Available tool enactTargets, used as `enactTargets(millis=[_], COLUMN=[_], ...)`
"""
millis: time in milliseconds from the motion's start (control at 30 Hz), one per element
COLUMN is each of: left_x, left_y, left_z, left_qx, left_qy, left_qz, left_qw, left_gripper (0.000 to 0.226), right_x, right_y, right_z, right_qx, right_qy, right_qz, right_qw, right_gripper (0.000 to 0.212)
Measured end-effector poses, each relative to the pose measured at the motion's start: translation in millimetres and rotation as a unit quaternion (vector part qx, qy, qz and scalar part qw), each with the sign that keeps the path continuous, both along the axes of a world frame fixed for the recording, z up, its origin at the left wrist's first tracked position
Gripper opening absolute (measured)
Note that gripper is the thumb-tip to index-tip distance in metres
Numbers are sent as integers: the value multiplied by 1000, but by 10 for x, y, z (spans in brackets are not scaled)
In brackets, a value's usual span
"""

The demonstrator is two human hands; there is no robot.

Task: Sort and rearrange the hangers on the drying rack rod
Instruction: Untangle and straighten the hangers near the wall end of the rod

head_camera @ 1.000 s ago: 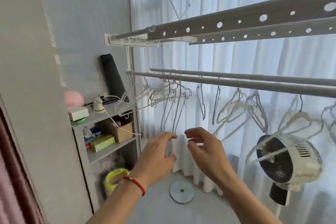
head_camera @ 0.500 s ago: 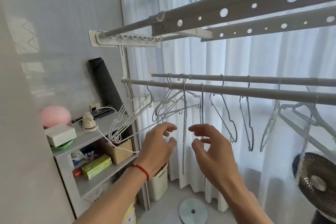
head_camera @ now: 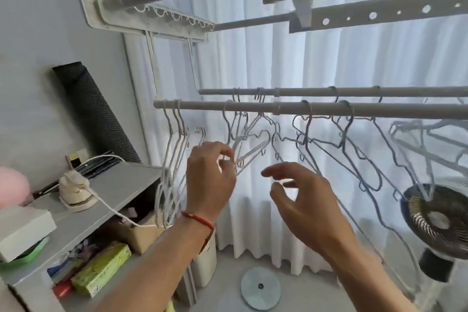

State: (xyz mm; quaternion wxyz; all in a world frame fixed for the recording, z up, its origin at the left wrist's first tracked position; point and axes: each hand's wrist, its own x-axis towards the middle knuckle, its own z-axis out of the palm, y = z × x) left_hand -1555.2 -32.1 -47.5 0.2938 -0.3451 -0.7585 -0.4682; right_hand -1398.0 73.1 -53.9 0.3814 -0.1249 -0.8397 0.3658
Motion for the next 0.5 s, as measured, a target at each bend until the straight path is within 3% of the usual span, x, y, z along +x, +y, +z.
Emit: enactTargets(millis=[133, 200, 267, 400, 500], left_x=[-499, -647, -735, -926, -1104], left_y=[-220, -253, -277, -197, 59], left_z=[51, 0, -80, -91, 31], left_qx=[-83, -91, -68, -121, -144], left_qy=[-153, -294, -361, -266, -274], left_qz=[-14, -106, -186, -134, -96], left_qw=[985, 946, 911, 947, 946], left_gripper=[55, 61, 52, 38, 21], right_x=[-484, -676, -818, -901, -923], right_y=[-328, -408, -441, -447, -412], right_z=[-87, -119, -132, -150, -168], right_qx=[-36, -50, -40, -44, -52], right_qy=[-1, -23, -39, -42, -47], right_qz=[-30, -38, -51, -81, -96], right_qw=[999, 998, 997, 995, 993], right_gripper=[28, 30, 31, 31, 30])
